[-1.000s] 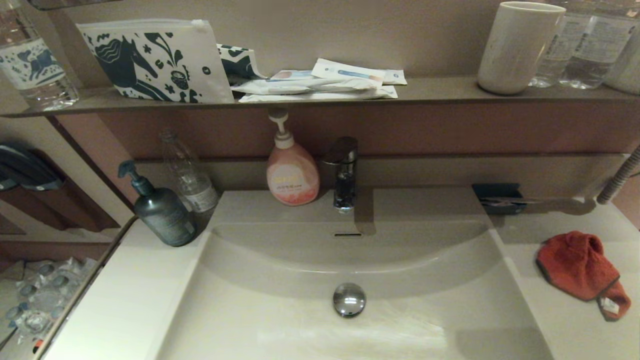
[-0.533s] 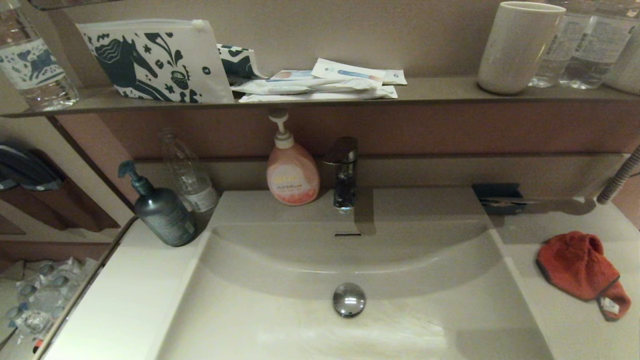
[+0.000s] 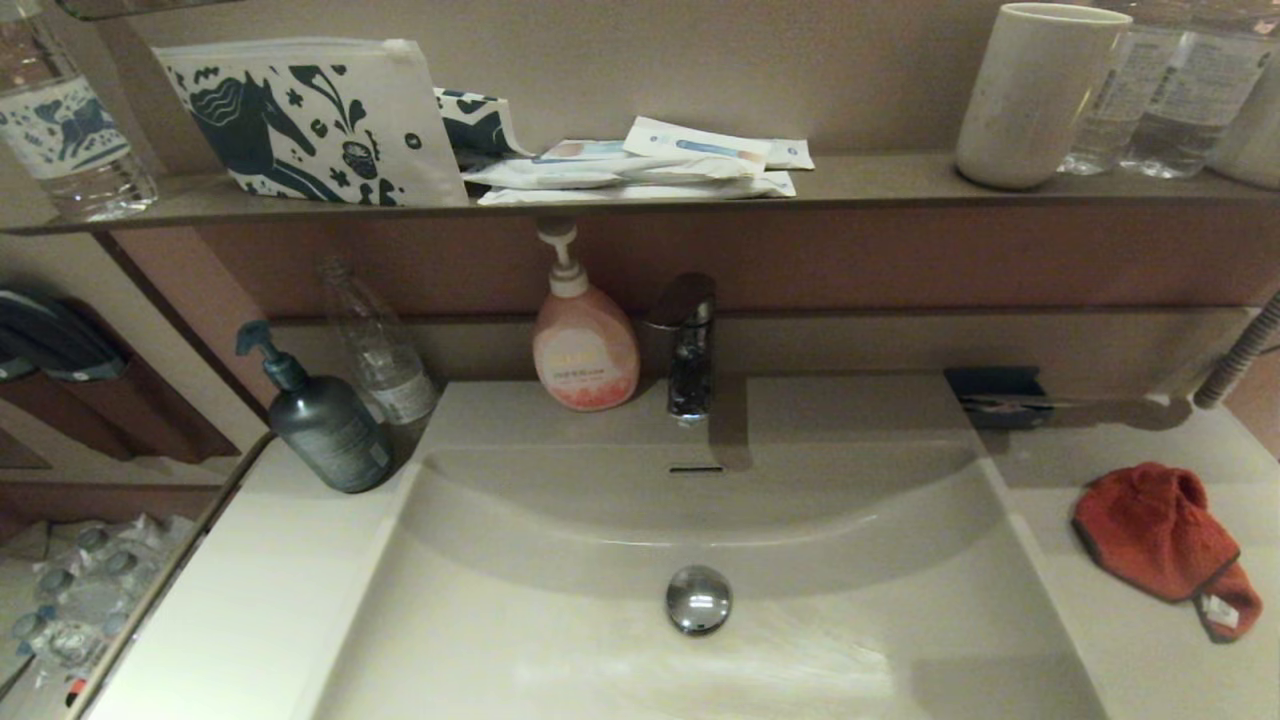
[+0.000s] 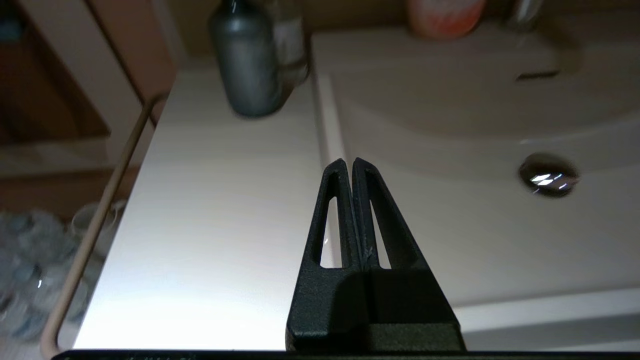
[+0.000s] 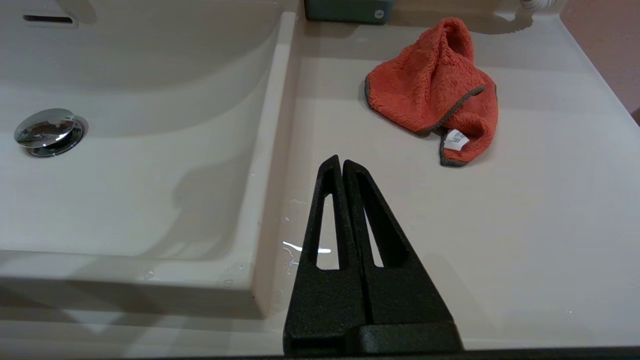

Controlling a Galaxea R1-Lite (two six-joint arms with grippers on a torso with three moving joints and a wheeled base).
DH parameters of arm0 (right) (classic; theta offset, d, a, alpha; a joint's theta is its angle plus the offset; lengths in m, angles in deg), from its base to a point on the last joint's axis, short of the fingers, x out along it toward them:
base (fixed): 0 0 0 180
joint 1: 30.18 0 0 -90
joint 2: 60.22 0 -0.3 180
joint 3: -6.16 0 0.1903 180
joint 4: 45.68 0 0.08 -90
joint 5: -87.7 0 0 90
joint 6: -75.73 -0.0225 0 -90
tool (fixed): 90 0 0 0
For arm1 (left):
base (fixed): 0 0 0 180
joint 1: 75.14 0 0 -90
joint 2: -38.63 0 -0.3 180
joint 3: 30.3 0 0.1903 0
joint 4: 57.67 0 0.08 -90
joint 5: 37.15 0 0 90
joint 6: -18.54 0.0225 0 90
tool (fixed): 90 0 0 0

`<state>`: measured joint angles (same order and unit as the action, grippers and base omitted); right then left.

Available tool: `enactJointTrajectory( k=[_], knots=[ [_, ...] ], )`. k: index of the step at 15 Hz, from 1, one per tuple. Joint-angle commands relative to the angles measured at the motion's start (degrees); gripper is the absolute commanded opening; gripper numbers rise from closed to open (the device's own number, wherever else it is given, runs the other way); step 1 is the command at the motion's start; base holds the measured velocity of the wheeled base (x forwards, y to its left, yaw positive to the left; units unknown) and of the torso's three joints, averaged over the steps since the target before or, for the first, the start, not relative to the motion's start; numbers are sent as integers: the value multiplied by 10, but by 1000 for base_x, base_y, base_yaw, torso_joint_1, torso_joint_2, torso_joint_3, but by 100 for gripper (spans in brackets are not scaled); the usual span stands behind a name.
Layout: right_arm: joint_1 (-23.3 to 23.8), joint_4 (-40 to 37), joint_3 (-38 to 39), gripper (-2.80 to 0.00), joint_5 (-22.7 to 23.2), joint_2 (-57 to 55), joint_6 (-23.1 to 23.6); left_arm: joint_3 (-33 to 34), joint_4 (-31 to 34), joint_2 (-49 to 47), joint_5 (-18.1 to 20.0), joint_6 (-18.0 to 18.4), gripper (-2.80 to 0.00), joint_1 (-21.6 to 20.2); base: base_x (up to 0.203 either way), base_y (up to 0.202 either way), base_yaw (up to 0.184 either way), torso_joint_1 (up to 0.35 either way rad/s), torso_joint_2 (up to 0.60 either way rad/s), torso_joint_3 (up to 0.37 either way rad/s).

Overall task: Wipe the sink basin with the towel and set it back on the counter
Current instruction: Turn on the faucet

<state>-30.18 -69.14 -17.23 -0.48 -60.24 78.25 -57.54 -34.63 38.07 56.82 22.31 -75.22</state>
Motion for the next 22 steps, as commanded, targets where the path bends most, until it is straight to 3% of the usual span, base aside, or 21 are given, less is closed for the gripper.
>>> enactJointTrajectory(
  k=[1,4,7,11,14,17,22],
  knots=[
    [0,0,0,-280,0,0,0,-55,7,-43,15,0,-280,0,0,0,0,0,0,0],
    [0,0,0,-280,0,0,0,-128,9,-131,43,0,-280,0,0,0,0,0,0,0],
    [0,0,0,-280,0,0,0,-184,-5,-231,103,0,-280,-1,0,0,0,0,0,0],
    [0,0,0,-280,0,0,0,-202,-114,-374,156,-1,-280,1,0,0,0,0,0,0],
    [0,0,0,-280,0,0,1,-201,-200,-471,164,-6,-280,40,0,0,0,0,0,0],
    [0,0,0,-280,0,0,1,-189,-294,-557,136,-19,-280,111,0,0,0,0,0,0],
    [0,0,0,-280,0,0,0,-190,-461,-702,-6,-58,-280,303,0,0,0,0,0,0]
  ],
)
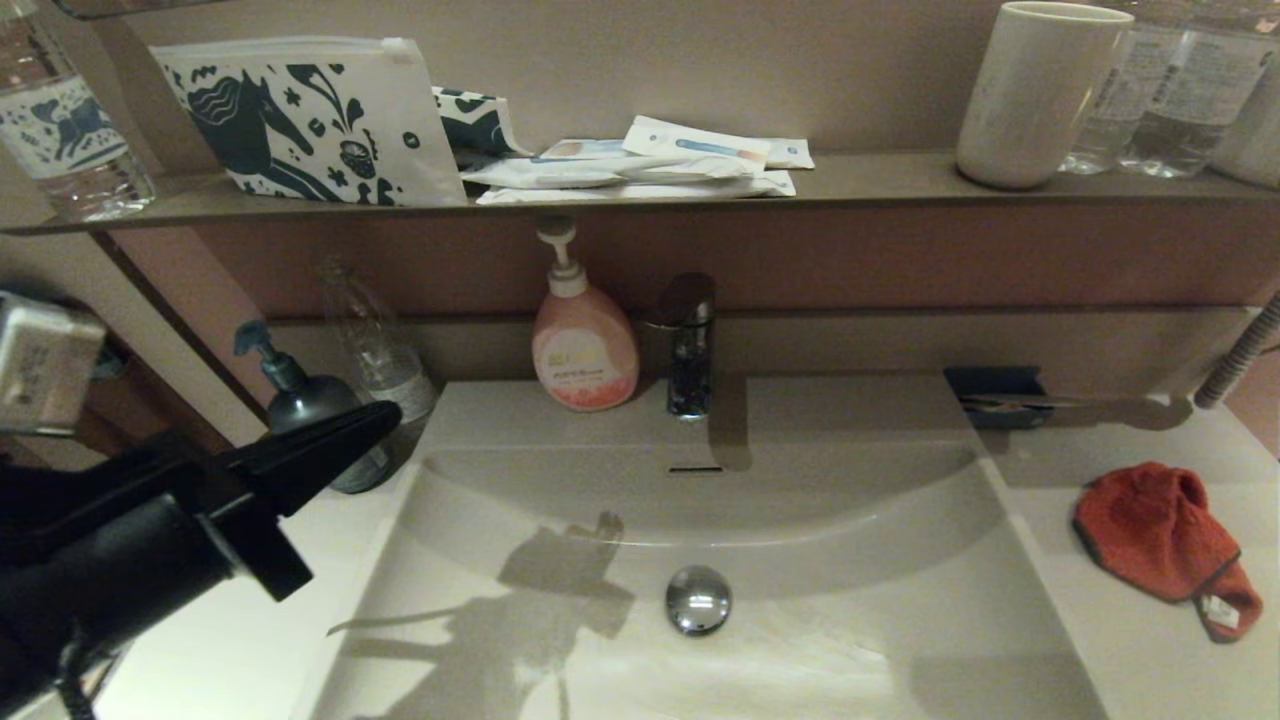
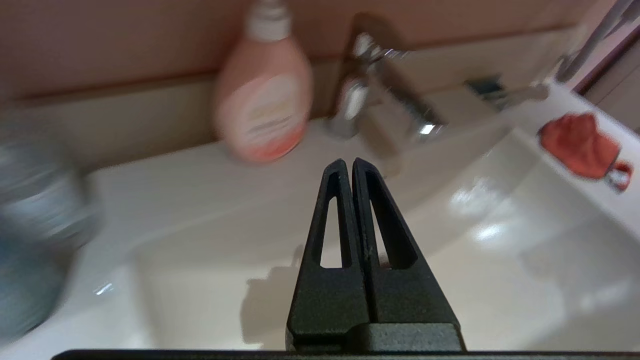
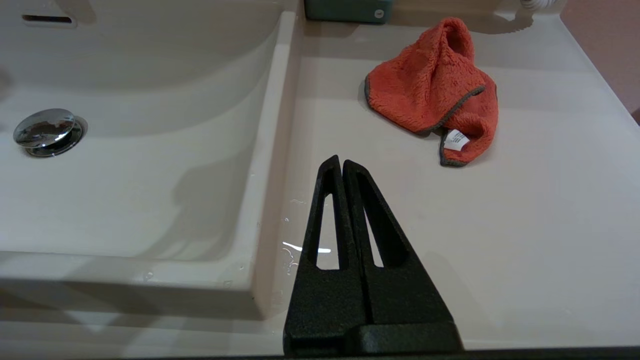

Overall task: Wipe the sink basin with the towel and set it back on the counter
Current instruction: Turn on the faucet

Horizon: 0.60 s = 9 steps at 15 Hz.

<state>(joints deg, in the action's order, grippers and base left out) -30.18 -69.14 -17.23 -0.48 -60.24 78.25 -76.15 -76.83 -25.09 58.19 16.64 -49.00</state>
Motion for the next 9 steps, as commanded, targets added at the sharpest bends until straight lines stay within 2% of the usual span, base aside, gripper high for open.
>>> enactJointTrajectory(
  k=[1,4,6,9],
  knots=[
    [0,0,0,-280,0,0,0,-11,-74,-106,-36,-3,-280,66,0,0,0,0,0,0],
    [0,0,0,-280,0,0,0,-61,-136,-200,-70,-4,-280,126,0,0,0,0,0,0],
    [0,0,0,-280,0,0,0,-102,-161,-249,-76,-5,-280,148,0,0,0,0,0,0],
    [0,0,0,-280,0,0,0,-117,-214,-321,-82,-2,-280,173,0,0,0,0,0,0]
  ],
)
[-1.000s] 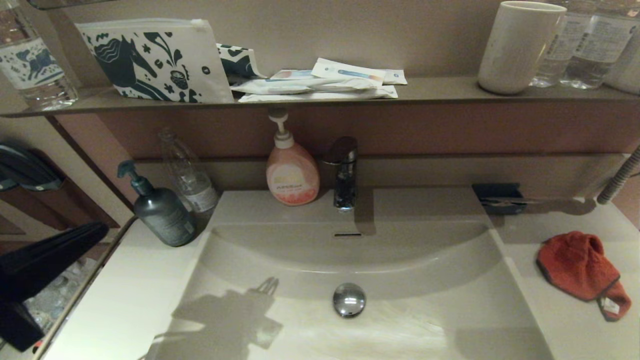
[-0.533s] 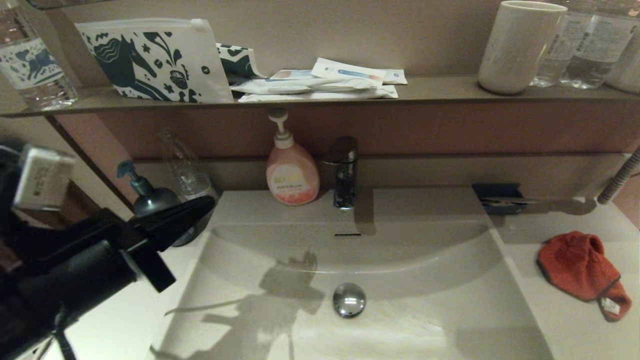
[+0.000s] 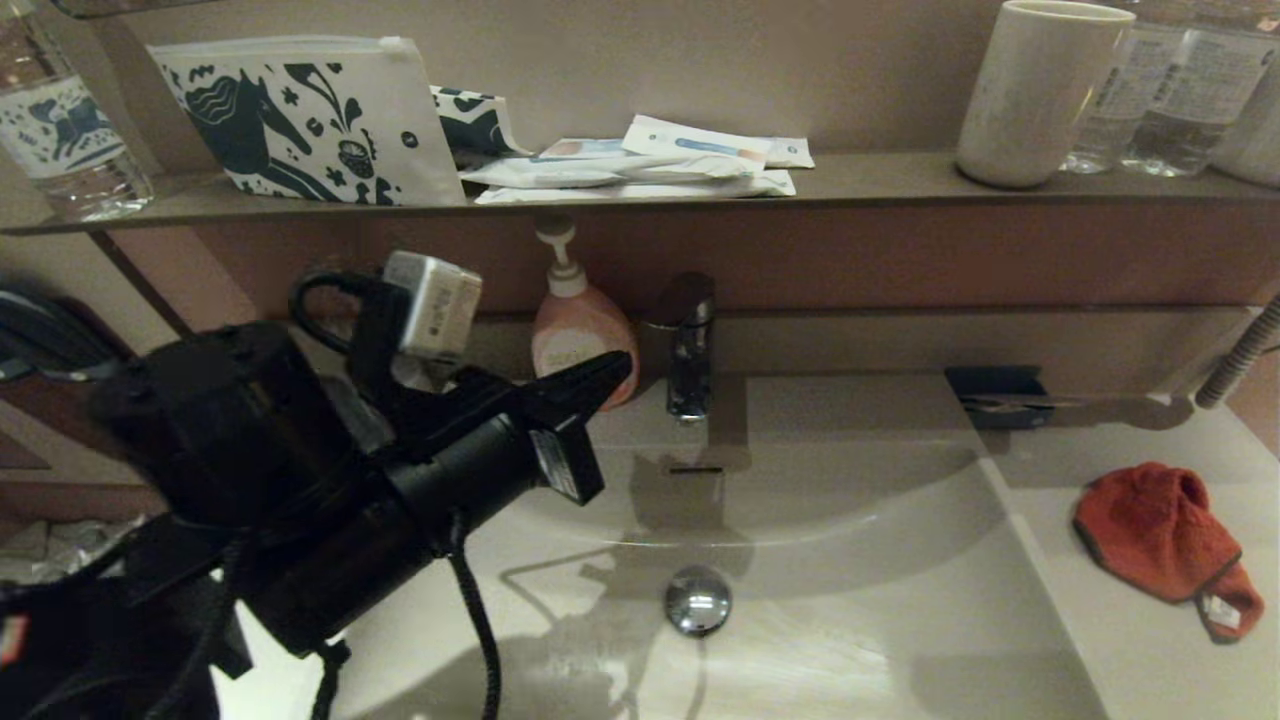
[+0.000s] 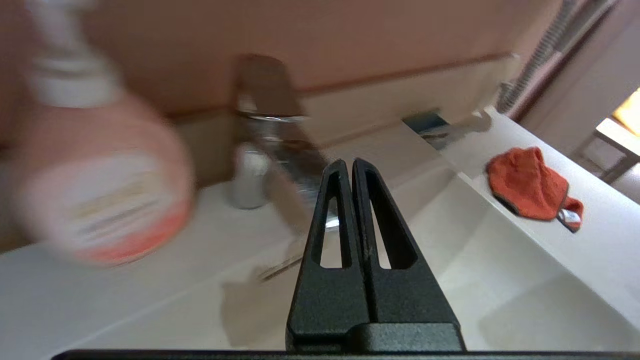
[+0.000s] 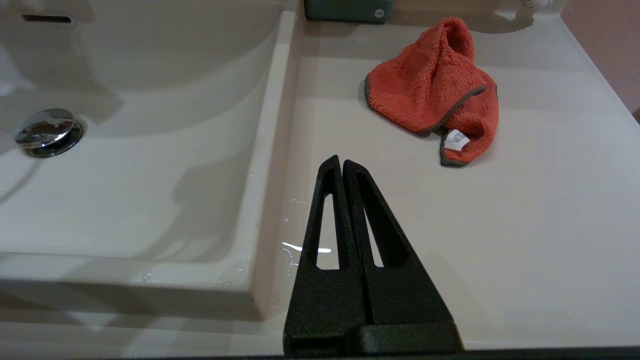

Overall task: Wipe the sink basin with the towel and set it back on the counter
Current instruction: Turn on the faucet

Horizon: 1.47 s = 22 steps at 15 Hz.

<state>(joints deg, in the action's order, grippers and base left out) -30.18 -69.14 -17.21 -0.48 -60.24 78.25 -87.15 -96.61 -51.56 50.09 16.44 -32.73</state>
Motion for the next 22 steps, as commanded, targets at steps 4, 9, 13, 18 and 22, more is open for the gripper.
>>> enactJointTrajectory(
  k=[4,9,13,18,22],
  knots=[
    [0,0,0,-280,0,0,0,-23,-107,-141,-12,11,-280,22,0,0,0,0,0,0],
    [0,0,0,-280,0,0,0,-51,-113,-173,0,31,-280,3,0,0,0,0,0,0],
    [0,0,0,-280,0,0,0,-84,-113,-192,11,50,-280,-23,0,0,0,0,0,0],
    [0,0,-1,-280,0,0,0,-137,-112,-193,17,59,-280,-51,0,0,0,0,0,0],
    [0,0,-1,-280,0,0,0,-156,-111,-186,14,60,-280,-45,0,0,0,0,0,0]
  ],
)
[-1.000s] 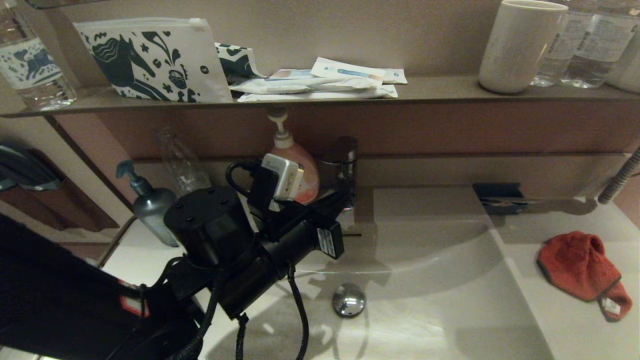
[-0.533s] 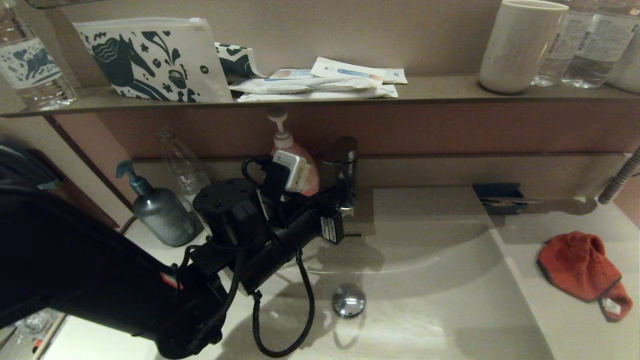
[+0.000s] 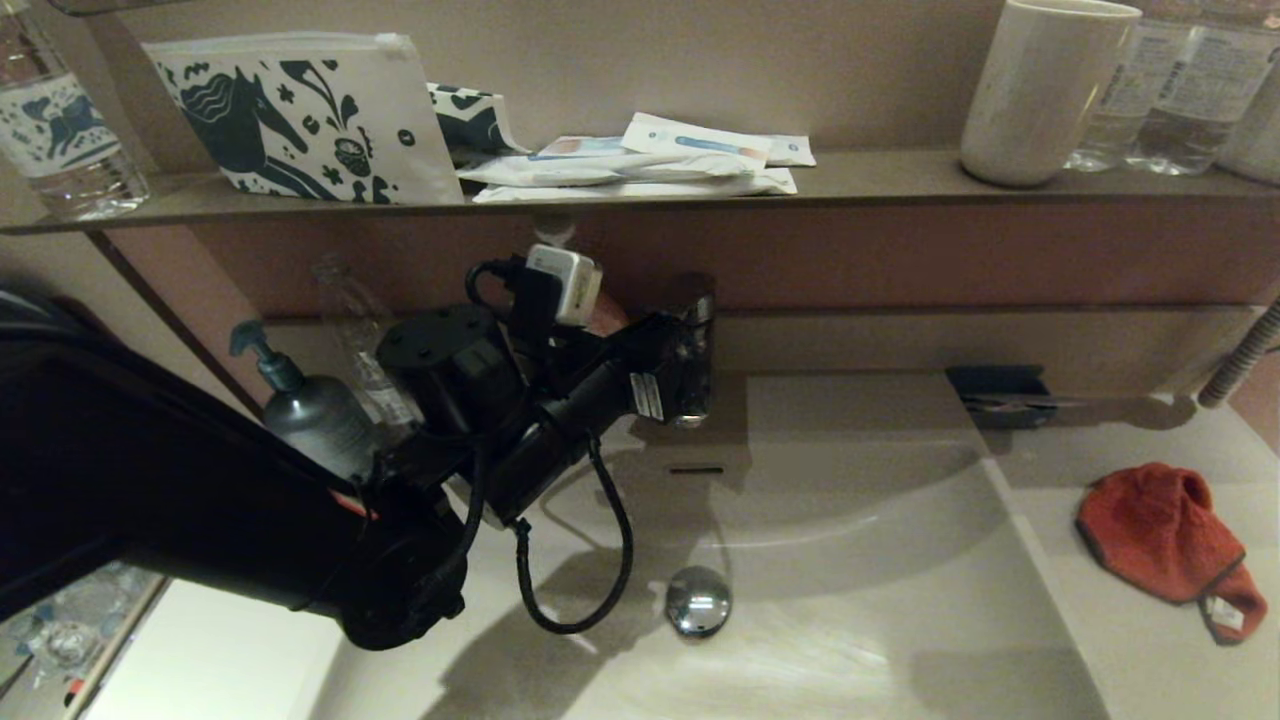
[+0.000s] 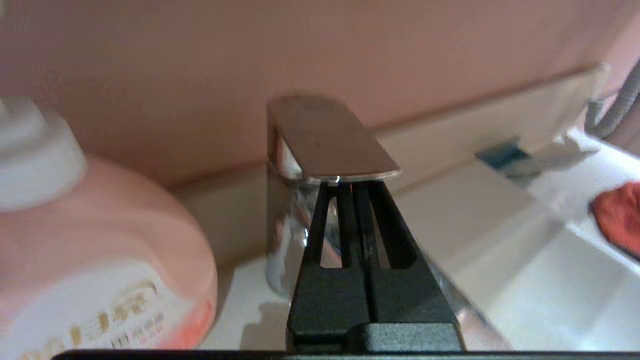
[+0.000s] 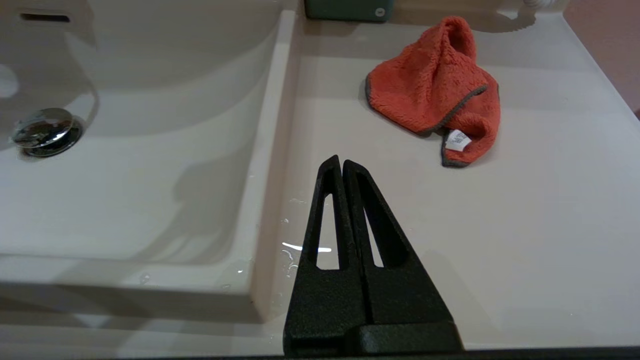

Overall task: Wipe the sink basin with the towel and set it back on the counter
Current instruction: Turn on the faucet

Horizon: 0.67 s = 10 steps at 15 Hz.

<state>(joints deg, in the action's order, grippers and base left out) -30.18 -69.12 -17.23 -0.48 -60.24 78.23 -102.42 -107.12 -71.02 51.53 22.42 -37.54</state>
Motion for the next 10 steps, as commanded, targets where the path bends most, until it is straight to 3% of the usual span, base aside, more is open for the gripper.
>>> enactJointTrajectory(
  k=[1,10],
  knots=[
    [0,0,-1,-280,0,0,0,-2,-6,12,-2,0,-280,8,0,0,0,0,0,0],
    [0,0,-1,-280,0,0,0,-3,-6,30,-3,-3,-280,12,0,0,0,0,0,0]
  ],
)
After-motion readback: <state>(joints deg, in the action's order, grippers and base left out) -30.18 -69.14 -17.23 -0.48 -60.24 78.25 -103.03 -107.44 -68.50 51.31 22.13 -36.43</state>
